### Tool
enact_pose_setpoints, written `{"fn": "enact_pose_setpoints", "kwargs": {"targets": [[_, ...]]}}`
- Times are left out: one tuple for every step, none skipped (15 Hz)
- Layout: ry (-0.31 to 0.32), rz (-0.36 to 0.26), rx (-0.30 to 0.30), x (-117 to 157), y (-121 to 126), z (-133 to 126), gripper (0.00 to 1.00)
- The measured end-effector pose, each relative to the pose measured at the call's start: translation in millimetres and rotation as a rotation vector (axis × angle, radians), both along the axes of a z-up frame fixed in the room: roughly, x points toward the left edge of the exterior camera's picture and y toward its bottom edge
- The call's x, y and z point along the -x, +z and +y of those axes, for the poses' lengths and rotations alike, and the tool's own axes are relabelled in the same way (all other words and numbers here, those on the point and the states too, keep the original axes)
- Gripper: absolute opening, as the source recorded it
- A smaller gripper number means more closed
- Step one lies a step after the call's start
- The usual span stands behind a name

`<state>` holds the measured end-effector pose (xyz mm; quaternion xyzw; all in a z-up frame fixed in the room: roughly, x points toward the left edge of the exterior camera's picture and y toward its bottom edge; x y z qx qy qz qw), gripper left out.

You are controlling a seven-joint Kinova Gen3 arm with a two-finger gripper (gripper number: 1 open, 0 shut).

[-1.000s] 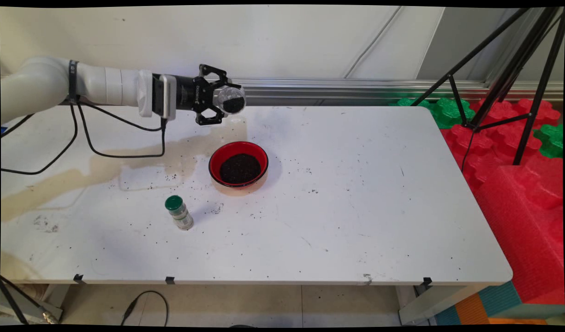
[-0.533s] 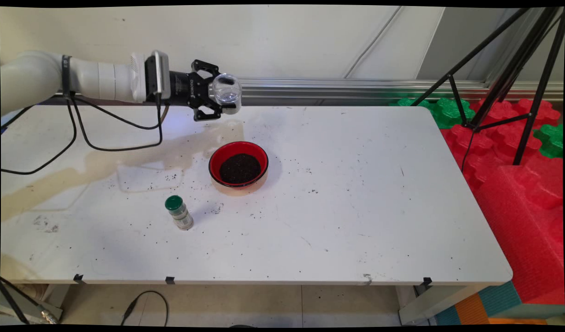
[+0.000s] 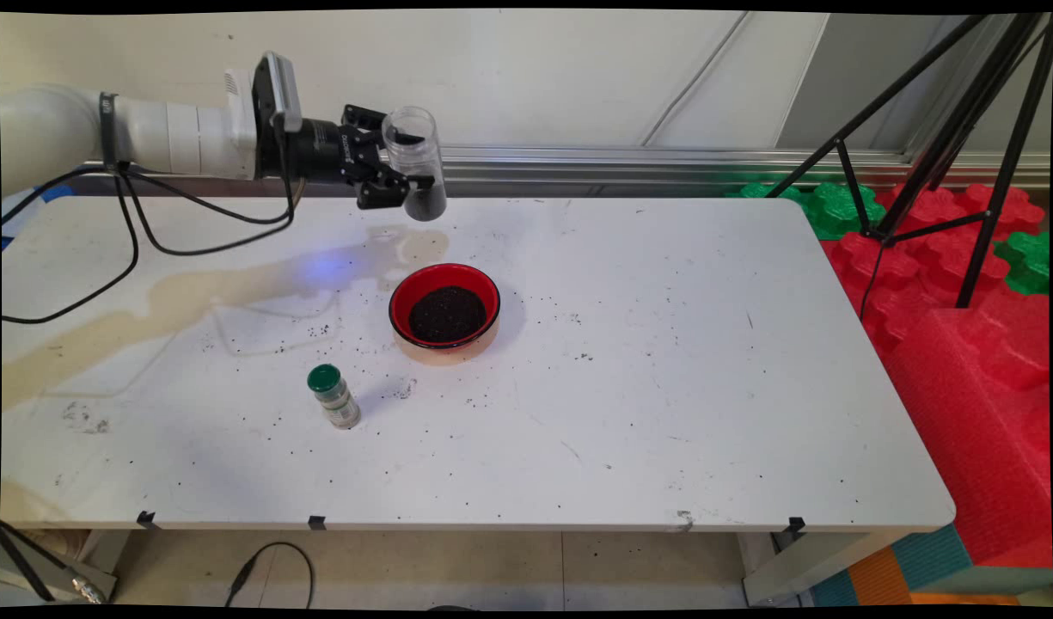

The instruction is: Pour the black seasoning powder in the red bowl, then place the picked object on the table

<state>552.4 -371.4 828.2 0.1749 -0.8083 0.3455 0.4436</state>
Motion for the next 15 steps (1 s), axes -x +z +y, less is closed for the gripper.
{"fn": "enact_pose_setpoints", "kwargs": {"targets": [[0.023,0.039,-0.027,-2,2,0,0.00],[0.045,0.076,-0.053,-5,3,0,0.00],[0.063,0.106,-0.073,-7,4,0,0.00],[0.076,0.125,-0.087,-8,5,0,0.00],[0.090,0.148,-0.104,-10,6,0,0.00],[0.115,0.185,-0.130,-13,7,-1,0.00],[0.137,0.216,-0.153,-16,8,-1,0.00],[0.155,0.240,-0.171,-18,8,-1,0.00],[0.166,0.256,-0.182,-20,9,-1,0.00],[0.182,0.277,-0.199,-22,9,-1,0.00],[0.196,0.296,-0.217,-25,9,-1,0.00],[0.208,0.312,-0.233,-27,9,0,0.00],[0.217,0.323,-0.245,-29,9,0,0.00],[0.226,0.333,-0.257,-32,8,1,0.00],[0.234,0.340,-0.270,-35,8,2,0.00]]}}
